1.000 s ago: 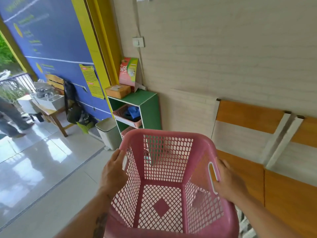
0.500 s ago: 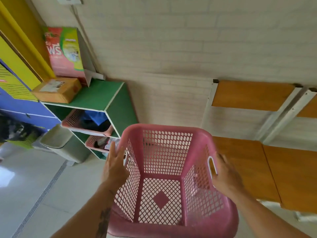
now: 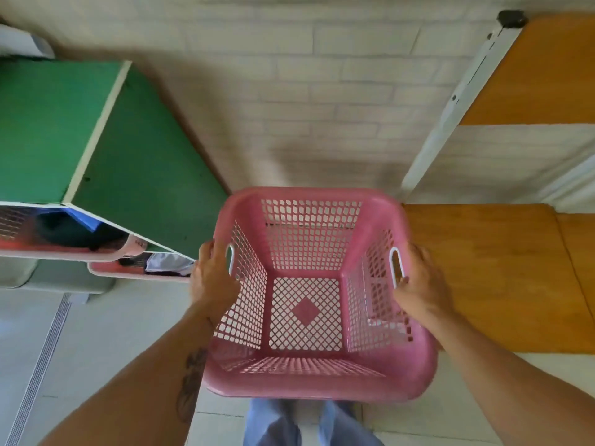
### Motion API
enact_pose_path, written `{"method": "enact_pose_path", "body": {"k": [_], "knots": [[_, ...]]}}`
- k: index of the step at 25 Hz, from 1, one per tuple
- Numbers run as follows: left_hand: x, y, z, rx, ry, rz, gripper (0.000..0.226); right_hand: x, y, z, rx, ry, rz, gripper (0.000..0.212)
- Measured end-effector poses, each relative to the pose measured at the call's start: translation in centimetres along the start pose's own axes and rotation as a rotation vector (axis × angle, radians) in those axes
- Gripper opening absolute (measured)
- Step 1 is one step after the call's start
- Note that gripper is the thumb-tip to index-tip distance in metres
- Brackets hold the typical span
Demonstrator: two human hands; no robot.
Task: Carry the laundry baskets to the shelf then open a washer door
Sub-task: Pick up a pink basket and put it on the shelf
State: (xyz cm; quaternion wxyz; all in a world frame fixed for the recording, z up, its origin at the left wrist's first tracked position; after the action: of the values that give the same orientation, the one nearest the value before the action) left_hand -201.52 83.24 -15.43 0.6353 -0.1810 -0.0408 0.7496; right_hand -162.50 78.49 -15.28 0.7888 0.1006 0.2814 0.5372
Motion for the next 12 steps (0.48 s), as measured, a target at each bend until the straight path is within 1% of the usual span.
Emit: {"method": "enact_pose_path", "body": {"k": [4, 6, 9, 12], "knots": [[4.3, 2.0, -2.9, -0.003, -0.048, 0.033, 0.063, 2.7, -0.5, -3.6, 0.061, -0.030, -0.073, 0.069], [5.7, 2.7, -4.7, -0.034, -0.034, 0.040, 0.059, 3.5, -1.0, -5.4, 0.112, -0.031, -0.104, 0.072], [6.6, 3.8, -7.4, -0.077, 0.064, 0.087, 0.067, 3.9, -1.5, -7.5, 0.155, 0.001, -0.126, 0.077], [7.1, 3.8, -10.0, -0.035, 0.230, 0.000, 0.084, 3.8, -1.5, -9.3, 0.161, 0.079, -0.122, 0.080]]}}
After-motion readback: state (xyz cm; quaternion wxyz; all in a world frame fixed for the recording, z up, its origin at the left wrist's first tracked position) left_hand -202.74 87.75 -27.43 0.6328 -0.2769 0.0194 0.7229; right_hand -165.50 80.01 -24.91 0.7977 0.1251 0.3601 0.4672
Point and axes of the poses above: each hand's wrist, its own x-axis towards the middle knuckle, its own z-axis out of the back of the hand, y = z × x, the point moved 10 cm from there along x, towards the middle knuckle, and after that the axes turned 6 degrees about x, right-handed, at the moved point
